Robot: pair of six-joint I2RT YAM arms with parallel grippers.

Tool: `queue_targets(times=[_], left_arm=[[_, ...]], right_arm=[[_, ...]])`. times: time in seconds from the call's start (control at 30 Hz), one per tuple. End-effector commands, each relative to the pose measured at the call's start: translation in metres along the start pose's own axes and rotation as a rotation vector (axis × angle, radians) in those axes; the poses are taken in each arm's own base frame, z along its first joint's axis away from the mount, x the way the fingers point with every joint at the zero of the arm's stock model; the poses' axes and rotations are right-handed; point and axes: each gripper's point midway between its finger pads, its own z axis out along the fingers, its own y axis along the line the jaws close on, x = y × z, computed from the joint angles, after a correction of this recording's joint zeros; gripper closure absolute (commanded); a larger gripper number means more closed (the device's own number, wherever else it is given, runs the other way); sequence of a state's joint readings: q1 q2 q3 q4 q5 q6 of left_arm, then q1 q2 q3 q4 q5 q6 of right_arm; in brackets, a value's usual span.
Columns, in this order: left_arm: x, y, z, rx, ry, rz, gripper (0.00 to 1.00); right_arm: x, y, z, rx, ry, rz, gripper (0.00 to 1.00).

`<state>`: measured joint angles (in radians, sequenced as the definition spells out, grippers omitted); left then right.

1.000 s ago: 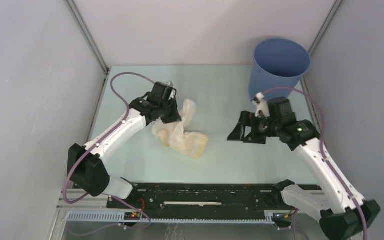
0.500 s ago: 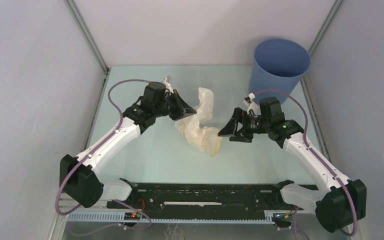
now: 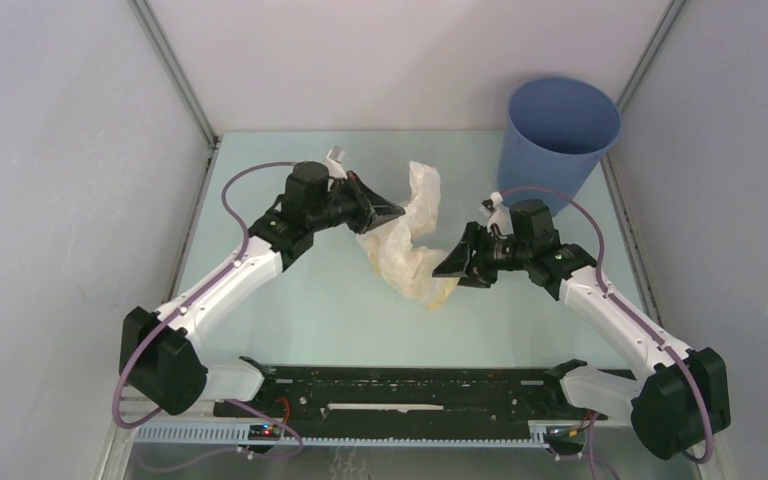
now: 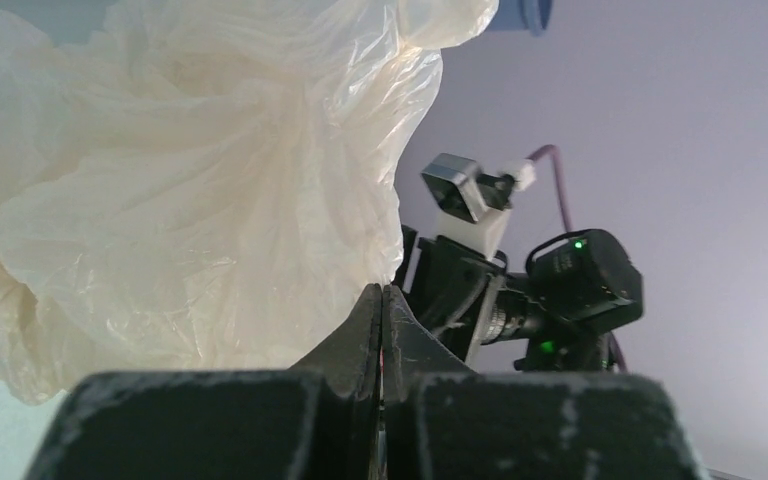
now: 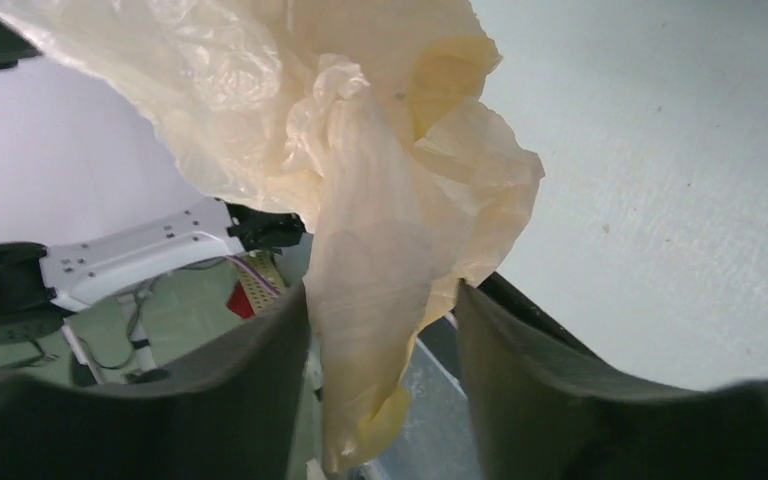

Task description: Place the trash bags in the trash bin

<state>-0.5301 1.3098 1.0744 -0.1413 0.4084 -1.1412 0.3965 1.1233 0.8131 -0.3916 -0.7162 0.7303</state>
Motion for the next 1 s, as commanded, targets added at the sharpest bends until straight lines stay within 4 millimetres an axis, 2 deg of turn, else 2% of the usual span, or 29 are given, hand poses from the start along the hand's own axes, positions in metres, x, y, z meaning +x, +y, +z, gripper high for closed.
queue_targets(times=[0.0, 0.03, 0.13, 0.23, 0.3, 0.33, 0.43, 0.47, 0.57, 0.6, 0.67, 0.77, 0.9, 0.97], left_arm=[[-0.004, -0.030, -0.002, 0.117, -0.012, -0.011, 1.00], [-0.007, -0.032, -0.003, 0.120, -0.025, -0.006, 1.00], [-0.028, -0.027, -0.013, 0.094, -0.102, 0.013, 1.00], [-0.057, -0.006, -0.031, 0.046, -0.210, -0.001, 1.00], [-0.067, 0.010, -0.037, 0.016, -0.233, -0.031, 0.99], [-0.069, 0.012, -0.037, 0.014, -0.225, -0.032, 0.93], [-0.065, 0.014, -0.038, -0.043, -0.189, 0.039, 0.51], [-0.065, 0.012, -0.043, -0.080, -0.200, 0.086, 0.38], [-0.062, 0.010, -0.064, -0.194, -0.257, 0.230, 0.08], [-0.057, 0.009, -0.071, -0.222, -0.264, 0.275, 0.01], [-0.049, 0.007, -0.086, -0.282, -0.291, 0.353, 0.00], [-0.018, -0.008, -0.094, -0.244, -0.256, 0.434, 0.00], [0.032, -0.063, -0.095, -0.027, -0.193, 0.570, 0.00], [0.053, -0.082, -0.093, 0.040, -0.155, 0.639, 0.00]], right_arm=[[-0.017, 0.020, -0.007, -0.090, -0.046, 0.019, 0.49], [-0.022, 0.026, -0.014, -0.117, -0.063, 0.026, 0.58], [-0.042, 0.036, -0.043, -0.160, -0.171, 0.053, 1.00], [-0.053, 0.047, -0.073, -0.201, -0.267, 0.053, 1.00], [-0.053, 0.061, -0.082, -0.230, -0.274, 0.038, 1.00], [-0.051, 0.068, -0.082, -0.240, -0.258, 0.035, 1.00], [-0.049, 0.074, -0.081, -0.241, -0.236, 0.111, 1.00], [-0.050, 0.071, -0.081, -0.221, -0.242, 0.168, 1.00], [-0.058, 0.062, -0.083, -0.163, -0.263, 0.344, 1.00], [-0.060, 0.063, -0.084, -0.158, -0.263, 0.381, 1.00], [-0.064, 0.064, -0.084, -0.119, -0.268, 0.457, 1.00], [-0.068, 0.070, -0.081, -0.107, -0.261, 0.545, 1.00], [-0.071, 0.083, -0.071, -0.136, -0.241, 0.667, 1.00], [-0.075, 0.097, -0.067, -0.175, -0.249, 0.683, 1.00]])
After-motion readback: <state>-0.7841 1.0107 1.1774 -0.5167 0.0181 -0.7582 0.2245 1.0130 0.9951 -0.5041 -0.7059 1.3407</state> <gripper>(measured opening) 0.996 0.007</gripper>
